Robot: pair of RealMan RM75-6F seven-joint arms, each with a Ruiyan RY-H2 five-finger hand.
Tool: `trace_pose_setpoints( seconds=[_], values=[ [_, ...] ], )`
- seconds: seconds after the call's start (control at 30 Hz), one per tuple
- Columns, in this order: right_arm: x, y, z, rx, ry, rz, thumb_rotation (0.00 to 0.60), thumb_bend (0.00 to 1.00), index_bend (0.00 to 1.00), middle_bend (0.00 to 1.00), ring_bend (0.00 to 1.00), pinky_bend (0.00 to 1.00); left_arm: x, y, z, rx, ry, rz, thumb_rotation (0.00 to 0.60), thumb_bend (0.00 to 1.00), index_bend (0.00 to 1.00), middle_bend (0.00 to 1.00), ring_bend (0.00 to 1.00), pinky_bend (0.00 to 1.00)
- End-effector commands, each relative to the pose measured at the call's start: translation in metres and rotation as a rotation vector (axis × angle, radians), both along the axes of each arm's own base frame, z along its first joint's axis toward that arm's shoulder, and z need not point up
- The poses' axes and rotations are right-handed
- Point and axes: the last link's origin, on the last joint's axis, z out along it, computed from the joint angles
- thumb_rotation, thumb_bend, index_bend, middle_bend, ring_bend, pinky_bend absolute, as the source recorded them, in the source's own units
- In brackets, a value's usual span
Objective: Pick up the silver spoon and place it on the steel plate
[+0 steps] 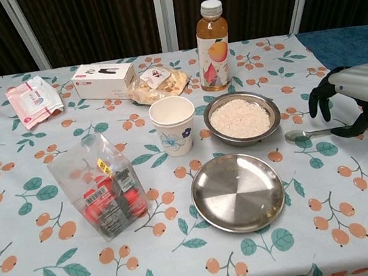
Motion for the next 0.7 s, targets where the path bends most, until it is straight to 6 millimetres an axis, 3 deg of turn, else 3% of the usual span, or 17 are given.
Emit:
trace_pose_setpoints(
  seconds=[0.03,0.7],
  values=[
    [-0.002,-0.001,-0.004,0.006,0.020,0.007,0.600,0.24,0.40,0.46,0.13,0.02,0.000,0.000,0.000,0.000,-0.001,0.002,0.600,0.07,0.21,0.18,0.13,0.05],
    [-0.012,0.001,-0.005,0.005,0.006,0.013,0.600,0.25,0.45,0.50,0.16,0.02,-0.002,0.001,-0.002,-0.006,-0.007,0.010,0.600,0.07,0.21,0.18,0.13,0.05]
  ],
)
